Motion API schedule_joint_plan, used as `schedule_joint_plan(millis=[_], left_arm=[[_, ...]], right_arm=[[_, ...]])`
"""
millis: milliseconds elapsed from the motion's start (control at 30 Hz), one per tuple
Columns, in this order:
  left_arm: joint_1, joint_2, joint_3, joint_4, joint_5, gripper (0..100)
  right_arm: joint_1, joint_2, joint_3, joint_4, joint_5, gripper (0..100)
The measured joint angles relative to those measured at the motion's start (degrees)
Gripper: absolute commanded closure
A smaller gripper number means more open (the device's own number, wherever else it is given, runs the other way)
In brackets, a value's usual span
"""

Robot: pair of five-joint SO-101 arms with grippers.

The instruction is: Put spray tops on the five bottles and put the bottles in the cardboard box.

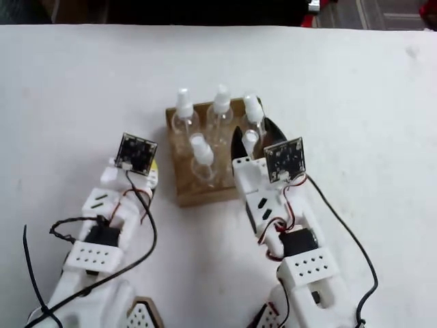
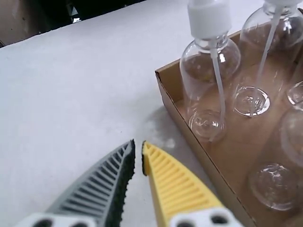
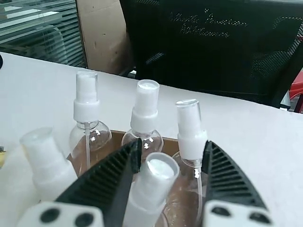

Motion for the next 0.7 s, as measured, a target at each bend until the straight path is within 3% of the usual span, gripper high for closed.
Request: schedule_joint_plan(millis=[533,700], left_arm=[[0.0,0.0,0.0,0.0,0.0,97],[0.0,0.0,0.0,0.0,0.0,97]], right_arm=[[0.0,0.0,-3.25,0.26,0.0,81.6],[0.0,-0.44,-8.18,4.57,0.0,81.7]])
